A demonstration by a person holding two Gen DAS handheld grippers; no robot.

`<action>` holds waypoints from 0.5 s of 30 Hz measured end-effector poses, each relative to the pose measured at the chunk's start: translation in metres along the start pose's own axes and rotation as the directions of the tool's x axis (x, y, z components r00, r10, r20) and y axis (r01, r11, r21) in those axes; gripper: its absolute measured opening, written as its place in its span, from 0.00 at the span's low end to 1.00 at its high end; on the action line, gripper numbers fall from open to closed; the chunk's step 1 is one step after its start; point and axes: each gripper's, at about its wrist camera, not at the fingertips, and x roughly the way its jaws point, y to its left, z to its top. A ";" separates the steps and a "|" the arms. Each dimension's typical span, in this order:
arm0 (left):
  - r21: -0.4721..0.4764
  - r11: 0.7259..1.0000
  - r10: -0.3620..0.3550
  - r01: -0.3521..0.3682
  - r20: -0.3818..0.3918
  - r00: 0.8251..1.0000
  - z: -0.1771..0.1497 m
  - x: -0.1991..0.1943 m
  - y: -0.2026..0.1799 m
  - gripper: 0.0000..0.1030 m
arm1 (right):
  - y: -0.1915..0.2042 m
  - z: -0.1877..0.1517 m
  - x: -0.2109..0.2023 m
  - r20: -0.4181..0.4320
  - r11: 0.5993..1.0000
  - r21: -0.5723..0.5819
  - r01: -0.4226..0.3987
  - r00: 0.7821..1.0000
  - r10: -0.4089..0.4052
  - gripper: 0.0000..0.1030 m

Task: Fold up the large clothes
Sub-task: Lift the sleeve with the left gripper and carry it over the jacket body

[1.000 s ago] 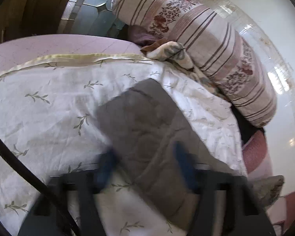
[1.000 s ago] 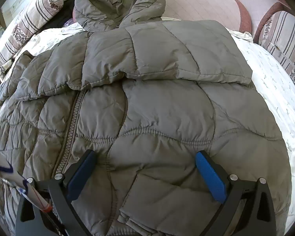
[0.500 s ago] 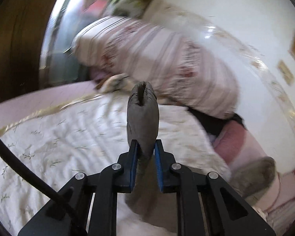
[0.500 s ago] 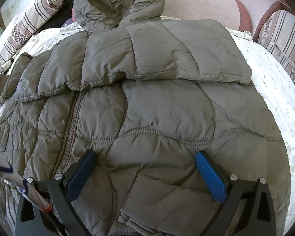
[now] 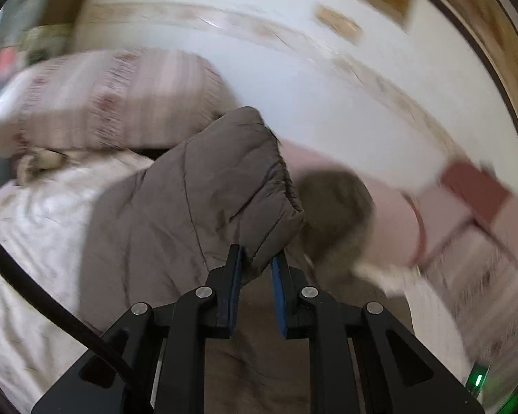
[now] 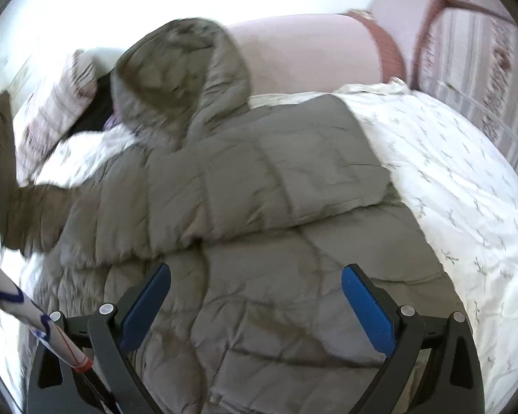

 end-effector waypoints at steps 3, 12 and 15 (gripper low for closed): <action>0.095 0.994 -0.049 0.062 -0.139 0.989 -0.040 0.040 -0.049 0.16 | -0.015 0.004 -0.003 0.016 0.998 0.060 0.022 1.000 -0.023 0.99; 0.283 0.952 0.024 0.113 -0.438 0.898 -0.147 0.130 -0.122 0.21 | -0.047 0.015 -0.007 0.030 0.978 0.208 -0.015 1.000 0.009 0.99; 0.268 0.951 -0.017 0.151 -0.443 0.897 -0.139 0.121 -0.130 0.49 | -0.054 0.018 -0.008 0.042 0.959 0.265 -0.100 0.995 0.092 0.99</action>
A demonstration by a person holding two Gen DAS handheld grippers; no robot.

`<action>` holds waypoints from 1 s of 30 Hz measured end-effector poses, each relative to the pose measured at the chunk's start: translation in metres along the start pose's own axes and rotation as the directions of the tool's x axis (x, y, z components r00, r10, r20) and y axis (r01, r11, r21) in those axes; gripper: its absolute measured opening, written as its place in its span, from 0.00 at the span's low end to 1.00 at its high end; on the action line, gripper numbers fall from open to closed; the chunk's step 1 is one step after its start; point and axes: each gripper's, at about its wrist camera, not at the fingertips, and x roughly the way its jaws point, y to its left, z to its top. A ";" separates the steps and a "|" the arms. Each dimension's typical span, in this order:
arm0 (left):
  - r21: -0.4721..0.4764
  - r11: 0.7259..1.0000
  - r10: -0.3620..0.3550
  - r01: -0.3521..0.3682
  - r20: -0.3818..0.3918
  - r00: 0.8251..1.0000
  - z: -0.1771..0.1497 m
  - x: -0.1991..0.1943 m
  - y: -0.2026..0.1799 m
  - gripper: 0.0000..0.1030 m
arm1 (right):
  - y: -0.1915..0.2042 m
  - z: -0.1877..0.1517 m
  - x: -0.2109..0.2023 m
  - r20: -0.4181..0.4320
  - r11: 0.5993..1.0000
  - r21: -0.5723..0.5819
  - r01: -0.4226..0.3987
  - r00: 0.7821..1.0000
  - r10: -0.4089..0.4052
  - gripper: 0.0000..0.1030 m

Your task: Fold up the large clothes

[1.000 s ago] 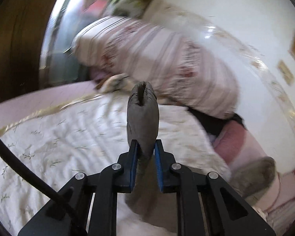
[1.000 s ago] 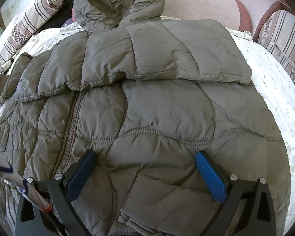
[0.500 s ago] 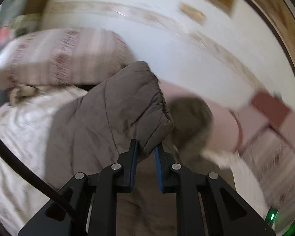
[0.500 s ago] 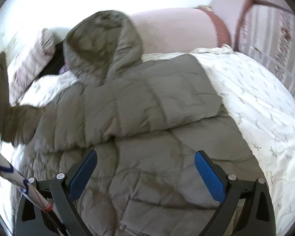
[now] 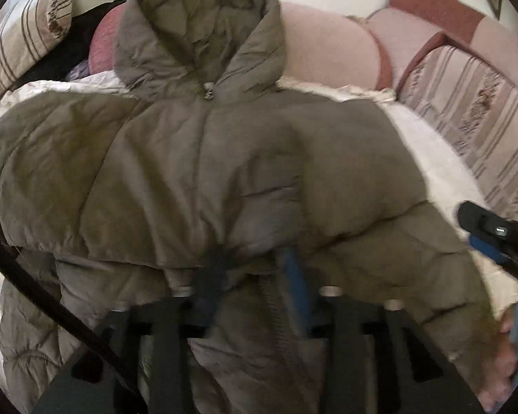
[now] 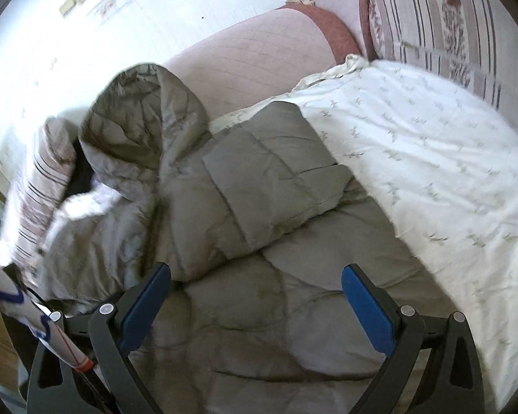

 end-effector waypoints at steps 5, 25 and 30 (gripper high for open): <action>0.004 1.000 -0.004 0.004 0.112 0.994 -0.002 -0.061 -0.004 0.61 | 0.008 0.003 0.008 -0.033 0.977 0.072 -0.200 0.979 0.203 0.67; -0.587 0.783 0.388 -0.206 0.203 0.899 0.003 -0.109 0.196 0.78 | 0.069 -0.021 0.118 -0.206 0.881 0.214 -0.423 0.862 0.464 0.39; -0.550 0.810 0.359 -0.203 0.193 0.913 -0.004 -0.098 0.201 0.78 | 0.074 -0.016 0.110 -0.197 0.910 0.131 -0.393 0.890 0.412 0.20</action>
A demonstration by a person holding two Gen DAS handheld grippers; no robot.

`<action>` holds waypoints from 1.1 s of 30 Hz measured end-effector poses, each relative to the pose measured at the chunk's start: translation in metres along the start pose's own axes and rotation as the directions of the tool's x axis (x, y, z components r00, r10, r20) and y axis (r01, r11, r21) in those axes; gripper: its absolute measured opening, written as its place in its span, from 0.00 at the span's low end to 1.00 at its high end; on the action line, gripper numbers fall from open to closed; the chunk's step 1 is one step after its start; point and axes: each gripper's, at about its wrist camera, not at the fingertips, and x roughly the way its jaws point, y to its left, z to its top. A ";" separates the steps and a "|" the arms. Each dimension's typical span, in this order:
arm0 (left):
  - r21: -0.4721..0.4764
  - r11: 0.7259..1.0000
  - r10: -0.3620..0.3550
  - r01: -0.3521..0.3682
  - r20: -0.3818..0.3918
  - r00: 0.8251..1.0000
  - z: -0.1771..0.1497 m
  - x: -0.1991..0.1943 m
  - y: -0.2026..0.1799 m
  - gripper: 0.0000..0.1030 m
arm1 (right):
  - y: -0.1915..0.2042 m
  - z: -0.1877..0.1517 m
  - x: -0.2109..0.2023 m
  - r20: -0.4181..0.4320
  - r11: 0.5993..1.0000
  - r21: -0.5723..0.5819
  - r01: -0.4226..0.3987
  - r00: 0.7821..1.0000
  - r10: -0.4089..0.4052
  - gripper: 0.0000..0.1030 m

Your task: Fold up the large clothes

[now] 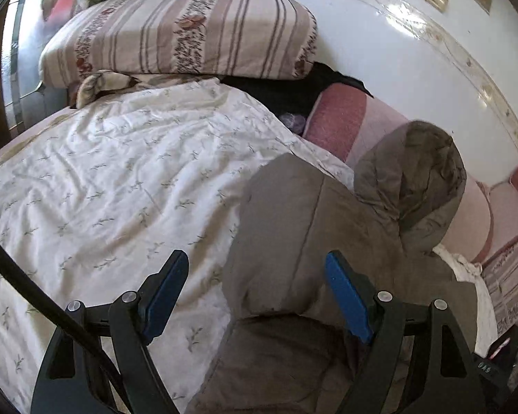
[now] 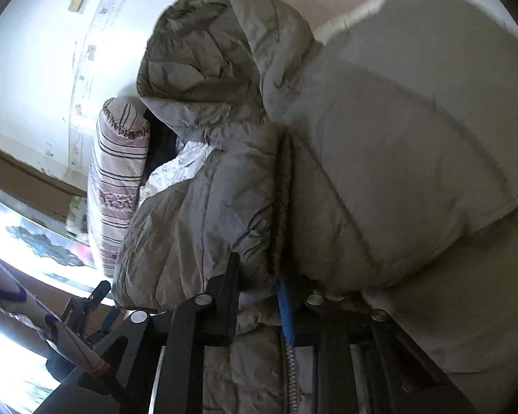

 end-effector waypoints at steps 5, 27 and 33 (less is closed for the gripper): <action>0.048 0.999 -0.008 0.010 -0.040 0.999 -0.010 0.017 -0.015 0.78 | 0.009 0.010 -0.042 0.163 0.965 -0.081 0.251 0.958 -0.235 0.19; 0.224 0.975 0.014 0.001 -0.062 0.998 -0.038 0.030 -0.062 0.78 | 0.016 0.013 -0.090 0.395 0.769 -0.033 0.638 0.715 -0.577 0.50; 0.342 0.936 -0.061 0.085 -0.079 0.995 -0.061 0.026 -0.106 0.78 | 0.033 0.007 -0.064 0.349 0.820 -0.207 0.534 0.823 -0.448 0.55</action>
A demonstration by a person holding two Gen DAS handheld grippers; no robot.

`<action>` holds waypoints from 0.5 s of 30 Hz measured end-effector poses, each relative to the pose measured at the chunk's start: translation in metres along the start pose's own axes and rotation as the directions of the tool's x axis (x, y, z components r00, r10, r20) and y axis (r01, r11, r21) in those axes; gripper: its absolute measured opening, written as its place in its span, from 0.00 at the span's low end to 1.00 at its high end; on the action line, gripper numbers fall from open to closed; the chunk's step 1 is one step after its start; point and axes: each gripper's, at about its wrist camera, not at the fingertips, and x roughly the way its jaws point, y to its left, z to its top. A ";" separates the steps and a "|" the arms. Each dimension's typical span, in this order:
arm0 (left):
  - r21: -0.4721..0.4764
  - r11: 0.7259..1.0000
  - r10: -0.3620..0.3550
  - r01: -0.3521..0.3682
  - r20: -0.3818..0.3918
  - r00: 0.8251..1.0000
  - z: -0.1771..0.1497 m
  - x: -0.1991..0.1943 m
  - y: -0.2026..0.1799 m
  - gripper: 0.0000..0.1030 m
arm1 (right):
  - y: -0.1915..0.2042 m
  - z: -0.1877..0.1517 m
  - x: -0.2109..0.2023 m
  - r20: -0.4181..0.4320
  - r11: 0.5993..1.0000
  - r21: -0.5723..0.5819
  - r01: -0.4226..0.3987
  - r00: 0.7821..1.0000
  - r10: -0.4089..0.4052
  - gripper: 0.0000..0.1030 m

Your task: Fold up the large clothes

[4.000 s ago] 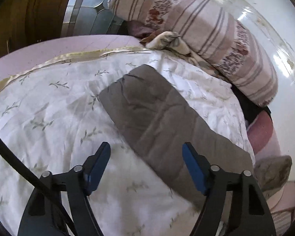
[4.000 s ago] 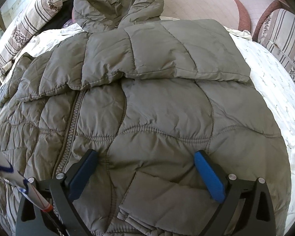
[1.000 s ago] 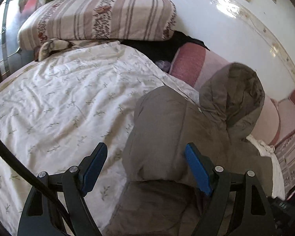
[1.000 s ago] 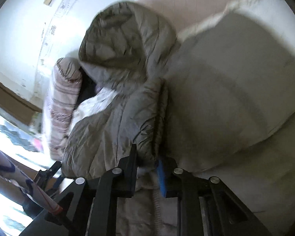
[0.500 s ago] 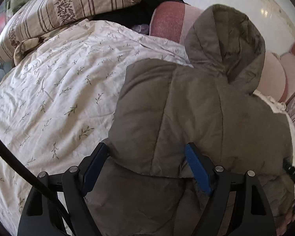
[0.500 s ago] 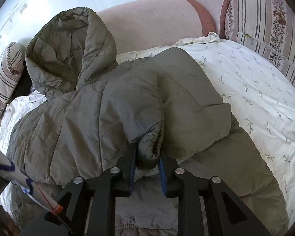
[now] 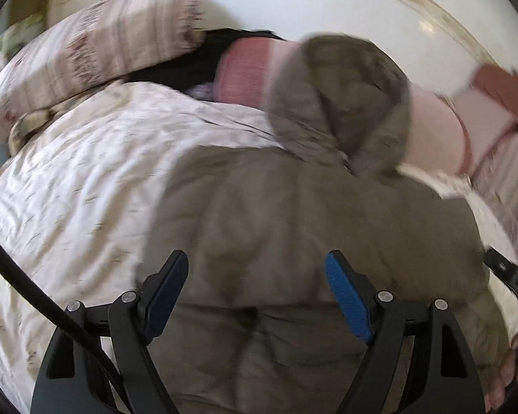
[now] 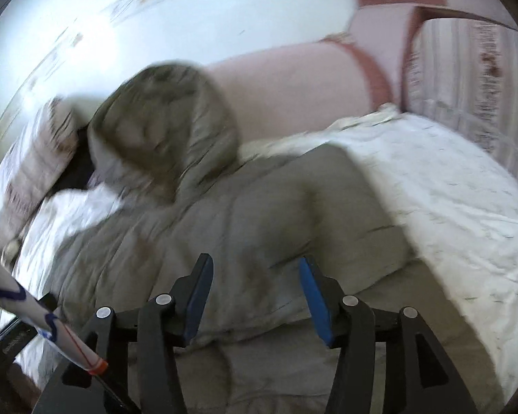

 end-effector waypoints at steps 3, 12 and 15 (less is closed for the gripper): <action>0.081 0.997 0.019 -0.017 -0.018 1.000 -0.009 0.009 -0.022 0.78 | 0.007 -0.006 0.016 -0.053 0.999 -0.040 0.001 0.999 -0.003 0.55; 0.132 0.989 0.083 -0.068 -0.109 0.991 -0.023 0.036 -0.033 0.88 | 0.011 -0.023 0.043 -0.143 0.993 -0.105 0.050 0.988 -0.065 0.56; 0.132 0.989 0.085 -0.071 -0.107 0.991 -0.024 0.036 -0.032 0.89 | 0.014 -0.028 0.042 -0.142 0.991 -0.123 0.059 0.987 -0.076 0.57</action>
